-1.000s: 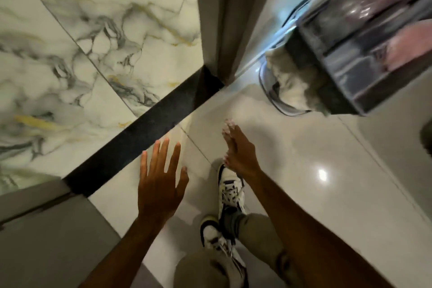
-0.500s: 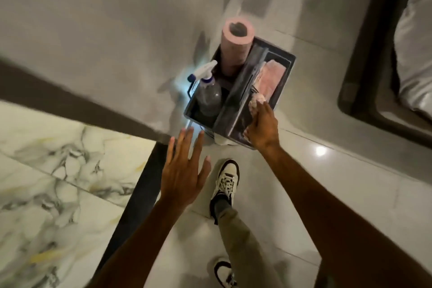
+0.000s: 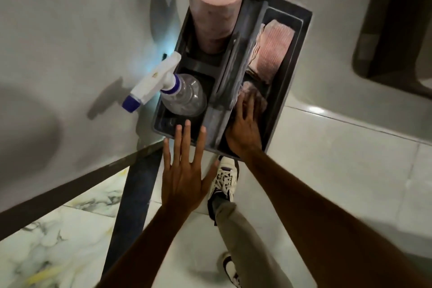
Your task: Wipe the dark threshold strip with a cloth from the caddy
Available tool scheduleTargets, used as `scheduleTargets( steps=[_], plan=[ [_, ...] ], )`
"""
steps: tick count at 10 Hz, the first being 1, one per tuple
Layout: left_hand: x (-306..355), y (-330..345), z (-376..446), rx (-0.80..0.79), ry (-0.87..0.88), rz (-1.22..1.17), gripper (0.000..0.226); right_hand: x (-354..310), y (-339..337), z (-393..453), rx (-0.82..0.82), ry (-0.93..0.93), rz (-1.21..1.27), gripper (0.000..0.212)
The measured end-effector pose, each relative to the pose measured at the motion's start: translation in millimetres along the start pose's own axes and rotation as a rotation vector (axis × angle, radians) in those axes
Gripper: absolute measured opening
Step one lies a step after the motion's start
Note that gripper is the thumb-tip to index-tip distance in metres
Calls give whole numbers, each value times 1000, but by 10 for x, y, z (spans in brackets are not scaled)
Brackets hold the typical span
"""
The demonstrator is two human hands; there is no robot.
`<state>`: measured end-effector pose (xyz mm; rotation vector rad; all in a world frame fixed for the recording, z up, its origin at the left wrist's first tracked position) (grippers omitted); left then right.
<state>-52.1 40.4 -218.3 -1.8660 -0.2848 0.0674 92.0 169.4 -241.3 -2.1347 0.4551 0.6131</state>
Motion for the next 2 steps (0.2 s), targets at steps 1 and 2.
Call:
scheduleTargets(
  steps=[1,2],
  plan=[
    [37,-227,-4,-39,-27,-7,87,-178,-308,-165,11,14,72,92],
    [68,-533,-169,17,-84,-56,85,-384,-732,-489,132,-16,126,73]
  ],
)
Point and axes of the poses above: each hand's wrist, its own z-axis towards the middle knuckle, its own y-axis out of the palm, x = y × z, the point moved 2 cm from there along z, towards the middle knuckle, and after that the axes turned 11 degrees about -y, right-handed, at the moved point
